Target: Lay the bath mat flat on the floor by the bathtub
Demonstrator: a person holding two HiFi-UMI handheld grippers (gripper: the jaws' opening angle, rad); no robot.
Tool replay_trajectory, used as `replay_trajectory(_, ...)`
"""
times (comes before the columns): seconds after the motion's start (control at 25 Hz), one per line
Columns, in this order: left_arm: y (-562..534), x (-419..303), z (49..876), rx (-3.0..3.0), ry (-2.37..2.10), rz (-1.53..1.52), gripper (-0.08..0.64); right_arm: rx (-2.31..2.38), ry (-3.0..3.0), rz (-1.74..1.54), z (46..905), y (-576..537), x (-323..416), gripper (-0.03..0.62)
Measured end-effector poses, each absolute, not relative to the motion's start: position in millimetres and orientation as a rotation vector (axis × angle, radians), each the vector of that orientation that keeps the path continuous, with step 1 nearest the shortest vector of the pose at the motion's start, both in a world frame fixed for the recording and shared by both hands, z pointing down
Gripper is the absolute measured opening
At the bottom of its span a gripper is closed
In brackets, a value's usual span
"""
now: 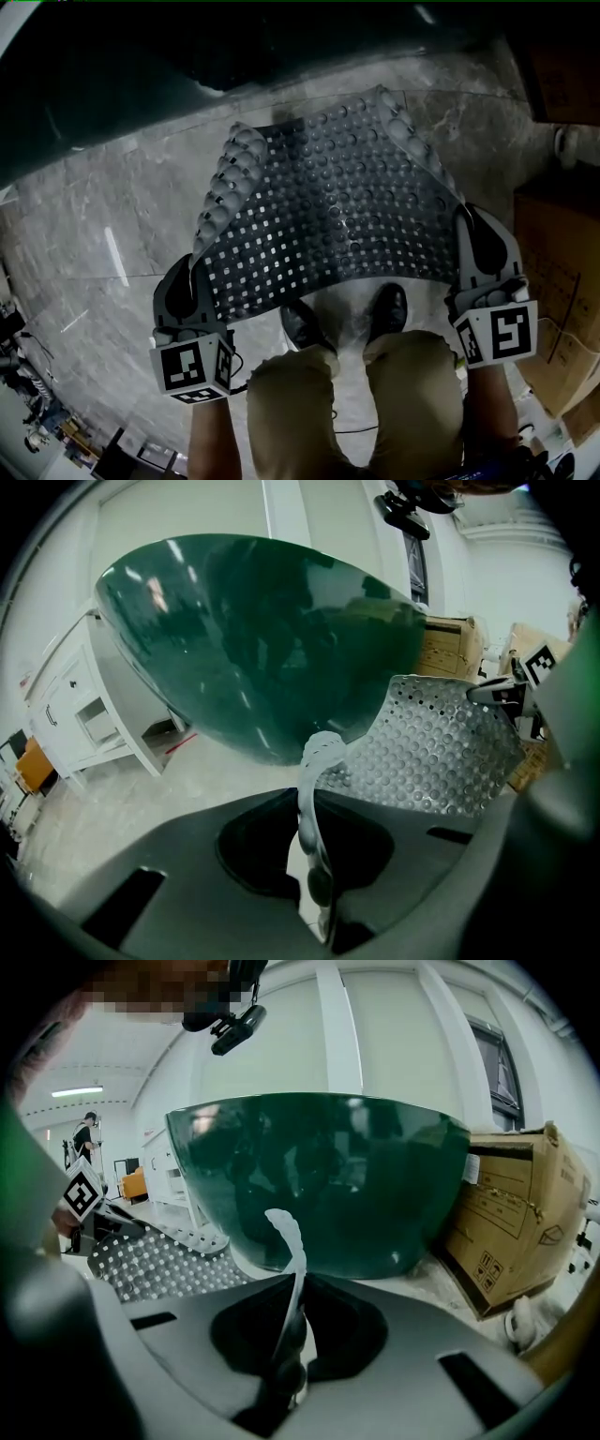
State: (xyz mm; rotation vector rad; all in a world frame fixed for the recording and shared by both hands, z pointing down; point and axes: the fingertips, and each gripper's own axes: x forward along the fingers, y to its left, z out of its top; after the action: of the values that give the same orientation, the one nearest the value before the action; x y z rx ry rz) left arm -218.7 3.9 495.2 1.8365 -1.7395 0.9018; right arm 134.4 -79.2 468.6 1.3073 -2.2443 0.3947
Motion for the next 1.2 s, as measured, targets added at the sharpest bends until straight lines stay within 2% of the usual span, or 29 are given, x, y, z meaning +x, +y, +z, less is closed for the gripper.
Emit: replay_trajectory(1.2,21,-224,539,1.771,-1.717,0.878,0.035,1.265,-2.216,0.404,506,-74,126,0.029)
